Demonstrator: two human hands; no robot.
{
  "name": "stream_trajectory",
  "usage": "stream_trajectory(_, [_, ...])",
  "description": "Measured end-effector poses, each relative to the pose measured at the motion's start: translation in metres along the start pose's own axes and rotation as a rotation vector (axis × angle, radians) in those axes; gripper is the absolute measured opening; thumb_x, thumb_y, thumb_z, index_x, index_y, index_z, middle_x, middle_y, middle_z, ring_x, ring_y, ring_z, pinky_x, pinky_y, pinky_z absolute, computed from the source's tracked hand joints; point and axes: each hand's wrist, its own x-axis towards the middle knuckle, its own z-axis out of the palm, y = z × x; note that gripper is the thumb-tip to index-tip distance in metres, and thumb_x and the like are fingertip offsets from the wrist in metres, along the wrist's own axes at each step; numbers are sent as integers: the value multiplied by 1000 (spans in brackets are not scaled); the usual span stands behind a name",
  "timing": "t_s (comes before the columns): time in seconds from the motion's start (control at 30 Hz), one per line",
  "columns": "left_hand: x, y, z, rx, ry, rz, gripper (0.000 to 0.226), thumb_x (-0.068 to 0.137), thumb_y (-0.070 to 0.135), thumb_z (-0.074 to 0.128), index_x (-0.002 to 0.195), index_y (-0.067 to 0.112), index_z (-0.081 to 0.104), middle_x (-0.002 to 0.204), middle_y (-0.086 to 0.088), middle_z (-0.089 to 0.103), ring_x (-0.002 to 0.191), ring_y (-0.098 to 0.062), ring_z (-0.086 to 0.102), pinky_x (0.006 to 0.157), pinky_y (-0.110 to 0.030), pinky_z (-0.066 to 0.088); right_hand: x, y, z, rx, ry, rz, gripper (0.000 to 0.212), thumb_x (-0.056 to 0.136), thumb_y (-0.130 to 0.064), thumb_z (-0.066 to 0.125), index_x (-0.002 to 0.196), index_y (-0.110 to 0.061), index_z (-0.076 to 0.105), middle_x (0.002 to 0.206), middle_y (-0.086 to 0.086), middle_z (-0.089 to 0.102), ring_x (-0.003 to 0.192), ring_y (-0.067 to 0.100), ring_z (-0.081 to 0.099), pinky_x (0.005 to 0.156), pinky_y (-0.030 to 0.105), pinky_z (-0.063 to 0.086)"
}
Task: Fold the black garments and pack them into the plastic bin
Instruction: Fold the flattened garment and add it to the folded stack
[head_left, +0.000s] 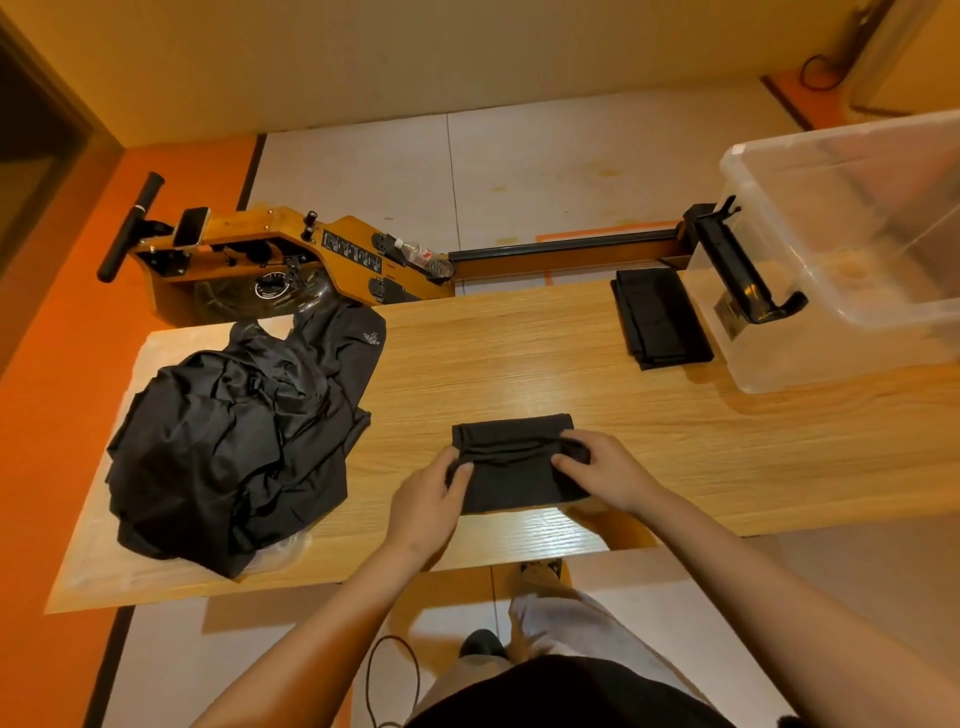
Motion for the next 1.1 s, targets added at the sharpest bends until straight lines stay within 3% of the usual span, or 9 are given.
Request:
stream_trajectory(0.13, [35, 1, 2, 20, -1, -123, 32, 101, 40, 39, 112, 17, 58, 78, -2, 63, 71, -19, 60, 56, -35, 41, 36, -3, -4, 63, 3, 138, 13, 97, -27, 53, 102, -20, 63, 101, 2, 67, 95, 18, 61, 84, 36, 51])
stream_trajectory(0.27, [53, 5, 7, 124, -19, -204, 35, 102, 42, 35, 114, 16, 56, 92, -3, 66, 87, -24, 62, 65, -34, 48, 50, 2, 5, -24, 113, 223, 21, 96, -28, 52, 100, -11, 64, 94, 7, 67, 87, 22, 61, 76, 35, 49])
stream_trajectory(0.5, [61, 8, 16, 339, 11, -239, 42, 101, 48, 30, 113, 16, 54, 89, -5, 67, 83, -26, 64, 59, -31, 44, 39, 4, 23, -291, 304, 286, 19, 96, -32, 49, 96, -13, 51, 75, 3, 60, 69, 23, 59, 52, 32, 43])
stream_trajectory(0.67, [63, 17, 9, 574, 12, -278, 53, 98, 58, 25, 111, 19, 58, 87, -2, 67, 81, -21, 64, 56, -27, 35, 33, 8, 21, -354, 364, 307, 20, 97, -36, 49, 99, -17, 43, 73, -6, 52, 64, 16, 52, 47, 28, 32])
stream_trajectory(0.77, [62, 20, 1, 657, 104, -193, 51, 97, 61, 25, 110, 19, 51, 80, 2, 64, 69, -19, 62, 48, -25, 32, 30, 8, 14, -281, 451, 253, 21, 94, -36, 54, 103, -18, 47, 91, -5, 52, 81, 13, 52, 55, 28, 38])
stream_trajectory(0.83, [61, 18, 0, 602, 206, -85, 50, 96, 56, 29, 112, 16, 55, 87, 0, 64, 75, -21, 62, 51, -27, 38, 27, 6, 11, -324, 534, 136, 23, 93, -29, 57, 110, -14, 52, 101, -1, 53, 94, 15, 49, 63, 29, 43])
stream_trajectory(0.9, [55, 16, 10, 533, 297, 107, 45, 94, 44, 34, 109, 12, 62, 93, -3, 65, 82, -24, 61, 63, -33, 44, 24, 1, 15, -410, 555, -78, 22, 91, -21, 58, 110, -9, 57, 107, 5, 56, 100, 19, 49, 75, 31, 46])
stream_trajectory(1.0, [43, 17, 33, 501, 281, 364, 37, 90, 28, 41, 107, 8, 67, 105, -8, 67, 95, -26, 64, 88, -34, 38, 26, -1, 39, -562, 358, -379, 32, 90, -24, 49, 115, -9, 61, 123, 9, 57, 115, 24, 51, 99, 35, 38])
stream_trajectory(1.1, [47, 11, 46, 529, 124, 350, 47, 90, 29, 39, 122, 4, 63, 126, -10, 63, 120, -24, 59, 112, -36, 23, 32, 11, 61, -679, 222, -320, 49, 96, -34, 38, 134, -7, 51, 143, 9, 48, 136, 23, 38, 113, 35, 22])
